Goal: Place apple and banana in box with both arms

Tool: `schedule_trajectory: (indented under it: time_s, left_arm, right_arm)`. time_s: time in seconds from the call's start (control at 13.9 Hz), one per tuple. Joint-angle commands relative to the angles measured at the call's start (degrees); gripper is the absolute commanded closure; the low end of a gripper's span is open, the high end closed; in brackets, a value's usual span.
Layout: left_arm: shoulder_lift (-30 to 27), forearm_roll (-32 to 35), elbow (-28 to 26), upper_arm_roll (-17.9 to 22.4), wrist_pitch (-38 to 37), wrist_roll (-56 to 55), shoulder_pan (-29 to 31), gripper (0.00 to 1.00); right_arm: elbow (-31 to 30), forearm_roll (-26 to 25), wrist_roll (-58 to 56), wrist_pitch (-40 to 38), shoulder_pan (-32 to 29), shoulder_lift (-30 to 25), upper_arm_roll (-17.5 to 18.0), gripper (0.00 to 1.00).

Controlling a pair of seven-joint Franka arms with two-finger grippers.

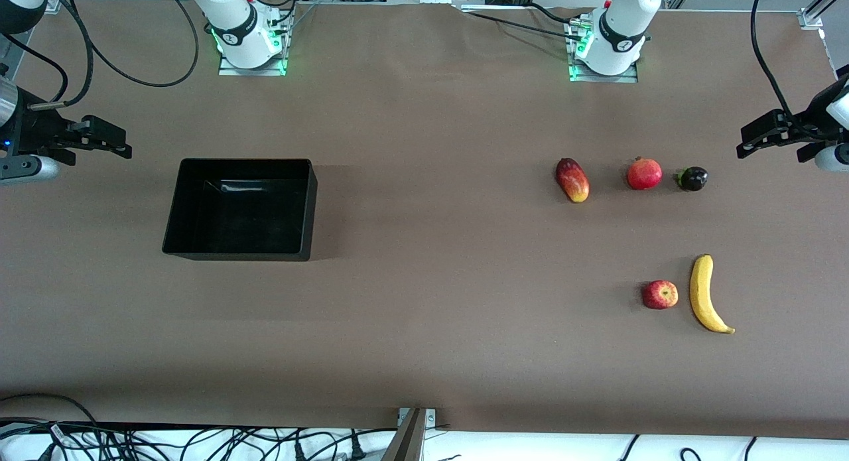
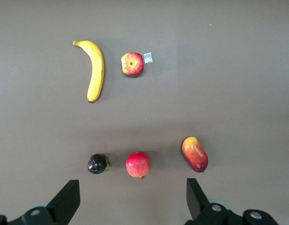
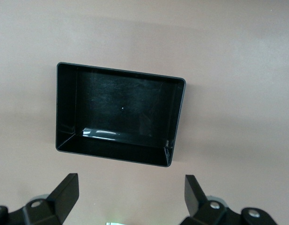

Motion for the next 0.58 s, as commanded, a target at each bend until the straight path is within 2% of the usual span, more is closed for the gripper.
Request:
schedule_trajectory:
  time_s: [0.0,0.51]
  left_arm:
    - [-0.6,1.2,-0.4,-0.8,-0.1,-0.3,0.6,0.00]
    - [-0.5,1.2,-0.5,-0.7,-0.1,-0.3,0.8,0.00]
  right_arm:
    - [1.2,0.0,0.6,-1.5,0.3,0.0,0.0,0.00]
    - [1.0,-0.6,0.5,-1.1,0.3,0.4,-0.1,0.00]
